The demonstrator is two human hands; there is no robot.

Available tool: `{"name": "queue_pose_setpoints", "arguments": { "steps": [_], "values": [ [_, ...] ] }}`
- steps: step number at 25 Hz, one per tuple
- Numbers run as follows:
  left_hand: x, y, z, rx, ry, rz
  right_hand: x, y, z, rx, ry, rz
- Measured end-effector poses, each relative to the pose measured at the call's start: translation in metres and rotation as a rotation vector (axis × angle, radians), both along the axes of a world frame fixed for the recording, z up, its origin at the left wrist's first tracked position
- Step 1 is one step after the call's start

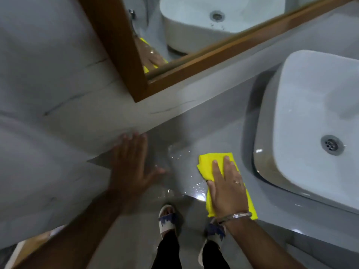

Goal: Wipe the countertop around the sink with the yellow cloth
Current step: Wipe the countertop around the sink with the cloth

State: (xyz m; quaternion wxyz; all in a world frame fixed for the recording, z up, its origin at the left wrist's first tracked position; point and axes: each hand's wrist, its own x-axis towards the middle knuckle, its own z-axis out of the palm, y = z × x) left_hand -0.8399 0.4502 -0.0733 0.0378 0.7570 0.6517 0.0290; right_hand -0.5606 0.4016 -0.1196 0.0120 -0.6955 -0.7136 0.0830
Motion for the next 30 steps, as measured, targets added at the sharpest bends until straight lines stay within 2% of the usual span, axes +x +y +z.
{"name": "queue_pose_setpoints", "arguments": {
  "steps": [3, 6, 10, 13, 17, 19, 21, 23, 25, 27, 28, 30],
  "values": [
    [-0.047, 0.005, -0.026, -0.196, 0.119, -0.190, -0.009, 0.010, 0.000, 0.022, 0.029, -0.121],
    [-0.055, 0.014, -0.039, -0.175, 0.128, -0.298, -0.009, 0.021, 0.000, 0.050, 0.059, -0.209],
    [-0.055, 0.014, -0.044, -0.151, 0.089, -0.283, -0.009, 0.087, 0.001, 0.023, 0.037, -0.257],
    [-0.053, 0.016, -0.045, -0.194, 0.097, -0.272, -0.029, 0.128, 0.000, -0.021, 0.004, -0.057],
    [-0.053, 0.016, -0.040, -0.219, 0.097, -0.268, -0.033, 0.066, 0.007, -0.083, -0.076, 0.466],
    [-0.051, 0.016, -0.040, -0.205, 0.085, -0.270, 0.001, 0.051, 0.011, -0.047, -0.039, 0.402],
    [-0.051, 0.015, -0.040, -0.204, 0.078, -0.262, 0.022, 0.074, 0.010, -0.066, -0.028, 0.103],
    [-0.051, 0.015, -0.039, -0.205, 0.096, -0.262, 0.004, 0.115, 0.006, -0.072, -0.028, -0.043],
    [-0.052, 0.015, -0.038, -0.218, 0.105, -0.264, -0.048, 0.114, 0.003, -0.061, -0.028, 0.100],
    [-0.053, 0.016, -0.035, -0.241, 0.107, -0.259, -0.077, 0.068, 0.007, -0.086, -0.051, 0.356],
    [-0.053, 0.016, -0.034, -0.243, 0.109, -0.262, -0.070, 0.039, 0.006, -0.106, -0.038, 0.440],
    [-0.053, 0.016, -0.035, -0.236, 0.107, -0.270, -0.034, 0.019, 0.016, -0.099, -0.001, 0.429]
  ]
}}
